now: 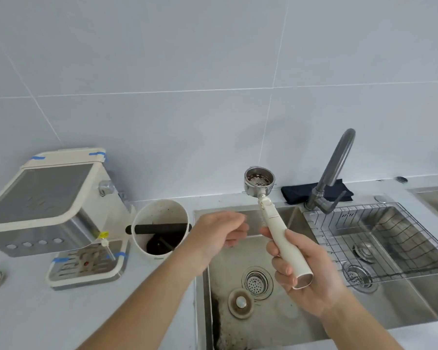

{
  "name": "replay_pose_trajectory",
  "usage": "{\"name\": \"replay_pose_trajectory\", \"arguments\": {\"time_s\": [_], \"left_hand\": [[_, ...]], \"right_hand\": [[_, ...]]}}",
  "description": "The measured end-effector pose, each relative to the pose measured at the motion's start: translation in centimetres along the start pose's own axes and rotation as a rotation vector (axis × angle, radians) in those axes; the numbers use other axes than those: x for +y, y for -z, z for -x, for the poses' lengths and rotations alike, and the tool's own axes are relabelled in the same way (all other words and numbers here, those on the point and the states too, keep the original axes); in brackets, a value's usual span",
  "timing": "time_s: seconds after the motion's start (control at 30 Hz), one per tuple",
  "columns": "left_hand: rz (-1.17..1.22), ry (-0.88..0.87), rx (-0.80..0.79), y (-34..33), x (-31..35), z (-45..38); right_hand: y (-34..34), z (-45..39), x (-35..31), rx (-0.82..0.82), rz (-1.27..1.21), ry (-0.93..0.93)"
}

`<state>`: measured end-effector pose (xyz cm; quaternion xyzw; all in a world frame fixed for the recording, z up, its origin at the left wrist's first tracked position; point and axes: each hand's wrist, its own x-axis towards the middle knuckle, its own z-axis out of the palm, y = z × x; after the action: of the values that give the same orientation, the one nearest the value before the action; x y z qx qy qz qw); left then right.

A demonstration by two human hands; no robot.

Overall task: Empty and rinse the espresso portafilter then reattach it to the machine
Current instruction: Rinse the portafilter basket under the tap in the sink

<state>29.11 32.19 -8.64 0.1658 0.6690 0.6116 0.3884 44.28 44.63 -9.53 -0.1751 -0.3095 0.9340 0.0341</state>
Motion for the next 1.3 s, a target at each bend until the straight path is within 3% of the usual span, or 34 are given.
{"name": "replay_pose_trajectory", "arguments": {"time_s": [0.2,0.5,0.8,1.03,1.3], "left_hand": [[0.049,0.066,-0.122,-6.5,-0.1,-2.4],[0.066,0.118,-0.051,-11.5,-1.0,-5.4],[-0.089,0.167,-0.018,-13.3,-3.1,-8.3],[-0.059,0.179,-0.033,-13.9,-3.5,-11.1],[-0.037,0.267,-0.108,-14.4,-3.5,-12.3]], "right_hand": [[3.1,0.9,-1.4,0.049,-0.004,-0.008],[6.8,1.6,-3.2,0.164,0.100,-0.039],[10.1,2.4,-4.7,0.222,0.308,-0.088],[14.3,1.0,-9.6,0.531,0.585,0.010],[20.2,-5.0,-17.5,0.878,1.214,0.216]]}}
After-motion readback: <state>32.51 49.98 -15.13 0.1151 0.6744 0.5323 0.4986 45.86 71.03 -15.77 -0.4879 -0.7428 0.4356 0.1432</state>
